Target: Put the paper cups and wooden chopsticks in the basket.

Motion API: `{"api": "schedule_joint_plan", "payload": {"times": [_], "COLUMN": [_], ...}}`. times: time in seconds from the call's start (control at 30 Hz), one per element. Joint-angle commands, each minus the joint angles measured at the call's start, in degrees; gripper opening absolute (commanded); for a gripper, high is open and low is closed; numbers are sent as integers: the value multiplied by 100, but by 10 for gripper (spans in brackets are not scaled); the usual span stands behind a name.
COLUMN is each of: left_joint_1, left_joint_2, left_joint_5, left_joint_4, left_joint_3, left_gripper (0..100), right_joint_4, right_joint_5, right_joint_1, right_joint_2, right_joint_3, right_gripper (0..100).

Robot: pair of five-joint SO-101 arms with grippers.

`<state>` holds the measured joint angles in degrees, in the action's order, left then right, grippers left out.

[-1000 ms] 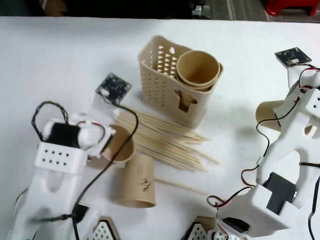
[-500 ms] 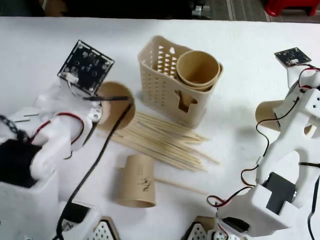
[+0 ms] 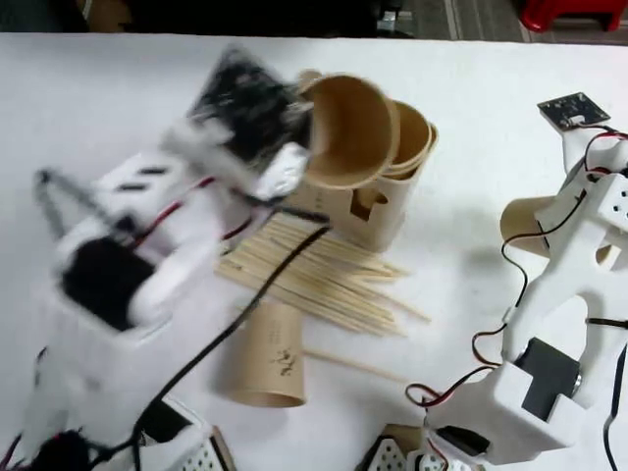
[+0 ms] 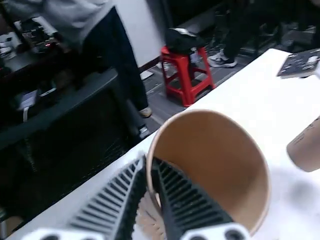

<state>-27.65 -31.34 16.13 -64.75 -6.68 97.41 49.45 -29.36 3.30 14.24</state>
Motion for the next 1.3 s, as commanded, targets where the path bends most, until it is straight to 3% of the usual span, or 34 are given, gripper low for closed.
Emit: {"api": "schedule_joint_plan", "payload": {"times": [0.0, 0.23, 0.57, 0.77, 1.0, 1.27], "left_joint_1": [-541, -857, -804, 259, 1147, 1279], "left_joint_2": [620, 1332, 1727, 1868, 2510, 2062], "left_joint_5": [-97, -88, -105, -800, -941, -1196], "left_joint_4": [826, 1758, 1275, 1380, 1618, 343], "left_joint_3": [-281, -281, -281, -237, -642, -1538], "left_gripper": [23, 23, 40, 192, 203, 207], "right_joint_4": [40, 40, 40, 40, 31, 31], "right_joint_5": [9, 35, 44, 44, 44, 53], "right_joint_1": [92, 84, 75, 66, 171, 277], "right_joint_2": [-303, -295, -268, -295, -295, -558], "right_joint_3": [44, 35, 35, 35, 35, 88], "right_gripper": [19, 19, 19, 19, 19, 19]}}
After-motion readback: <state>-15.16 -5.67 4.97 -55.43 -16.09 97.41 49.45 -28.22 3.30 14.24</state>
